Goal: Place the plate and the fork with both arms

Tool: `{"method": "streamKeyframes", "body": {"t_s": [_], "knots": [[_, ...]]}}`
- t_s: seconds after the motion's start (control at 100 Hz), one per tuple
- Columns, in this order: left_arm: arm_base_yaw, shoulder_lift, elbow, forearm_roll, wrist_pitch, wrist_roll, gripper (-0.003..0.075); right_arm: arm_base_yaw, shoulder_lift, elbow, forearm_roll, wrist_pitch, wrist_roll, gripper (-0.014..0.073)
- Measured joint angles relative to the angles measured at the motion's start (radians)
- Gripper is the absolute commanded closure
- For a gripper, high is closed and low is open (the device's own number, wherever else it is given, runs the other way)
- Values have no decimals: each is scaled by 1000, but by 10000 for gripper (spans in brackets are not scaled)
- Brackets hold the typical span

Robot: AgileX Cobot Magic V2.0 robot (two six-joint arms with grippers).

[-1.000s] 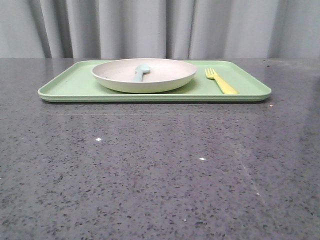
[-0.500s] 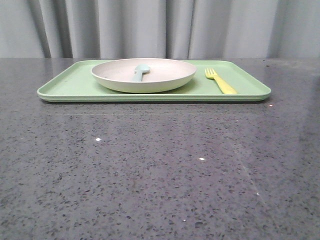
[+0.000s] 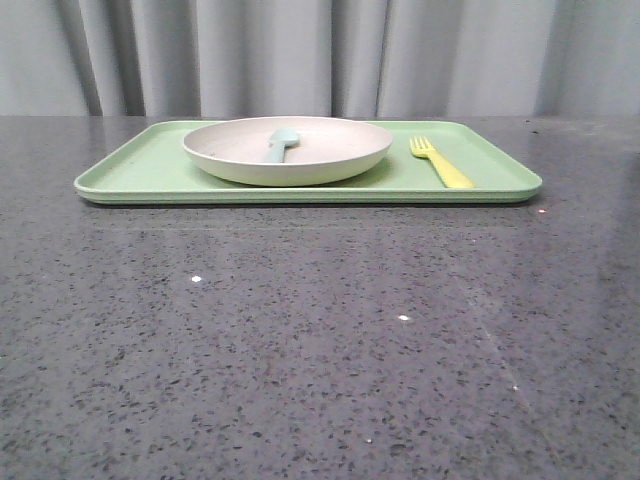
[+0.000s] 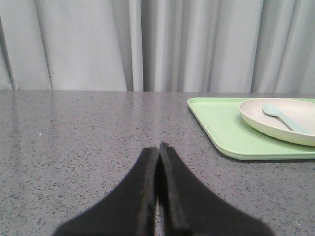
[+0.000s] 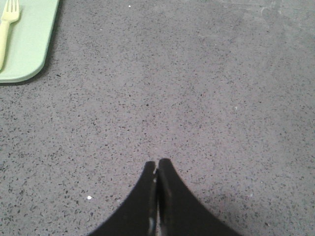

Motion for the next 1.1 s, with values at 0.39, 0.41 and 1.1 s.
{"method": "streamKeyframes", "body": {"t_s": [0.39, 0.41, 1.1], "knots": [[0, 0, 0, 0, 0, 0, 741, 0, 0, 0, 0, 0, 0, 713], [0, 0, 0, 0, 0, 0, 741, 0, 0, 0, 0, 0, 0, 713], [0, 0, 0, 0, 0, 0, 741, -175, -335, 329, 338, -461, -353, 713]]}}
